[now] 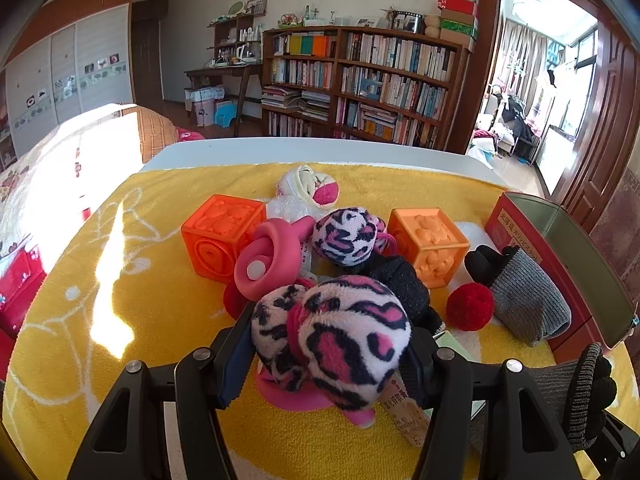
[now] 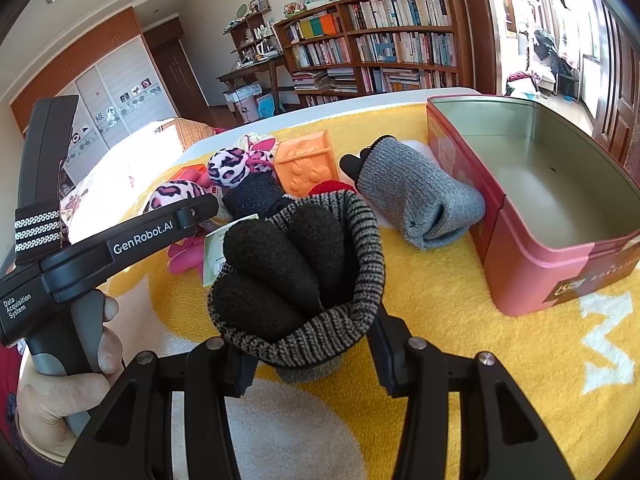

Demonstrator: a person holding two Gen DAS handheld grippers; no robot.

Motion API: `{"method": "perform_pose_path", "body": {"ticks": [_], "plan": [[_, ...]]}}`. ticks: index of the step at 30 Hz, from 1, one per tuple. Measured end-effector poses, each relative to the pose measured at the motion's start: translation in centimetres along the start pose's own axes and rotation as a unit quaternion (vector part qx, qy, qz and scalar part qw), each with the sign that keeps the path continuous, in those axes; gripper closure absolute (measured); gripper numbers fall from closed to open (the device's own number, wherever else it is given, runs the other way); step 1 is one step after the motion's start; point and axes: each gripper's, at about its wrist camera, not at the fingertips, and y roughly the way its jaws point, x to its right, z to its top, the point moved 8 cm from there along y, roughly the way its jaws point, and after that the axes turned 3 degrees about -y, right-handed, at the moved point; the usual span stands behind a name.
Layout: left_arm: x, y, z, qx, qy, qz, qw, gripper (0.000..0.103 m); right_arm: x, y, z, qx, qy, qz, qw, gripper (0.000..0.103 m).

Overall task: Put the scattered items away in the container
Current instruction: 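Carry the grey glove to the tin while the left gripper carries a leopard plush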

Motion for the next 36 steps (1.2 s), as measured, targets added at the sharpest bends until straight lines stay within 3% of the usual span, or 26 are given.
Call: {"method": "perform_pose_path", "body": {"ticks": [11,18,23,32,36], "plan": [[-0.4,-1.2,0.5,0.021,-0.013,-0.015,0.9996,0.039,0.2,-0.9,0.4,0.019,0.008,0.007,1.0,0.052],[-0.5,-2.2,1.0,0.024,-0.037,-0.043,0.9981,0.039,0.2,-2.6,0.6,0.037,0.004,0.02,0.999,0.052],[0.8,-3.4,1.2,0.03,-0.026,-0.053,0.9978,0.039,1.3,-5.1,1.8,0.066,0.01,0.015,0.998,0.052],[4.6,-5.1,1.6,0.037,0.0,-0.076,0.9964,0.039,5.3,-10.1,4.8,0.129,0.034,-0.018,0.991,0.069],[5.6,-5.1,1.6,0.032,0.003,-0.081,0.9962,0.039,6.4,-10.6,5.2,0.133,0.056,0.0,0.99,0.072]]}}
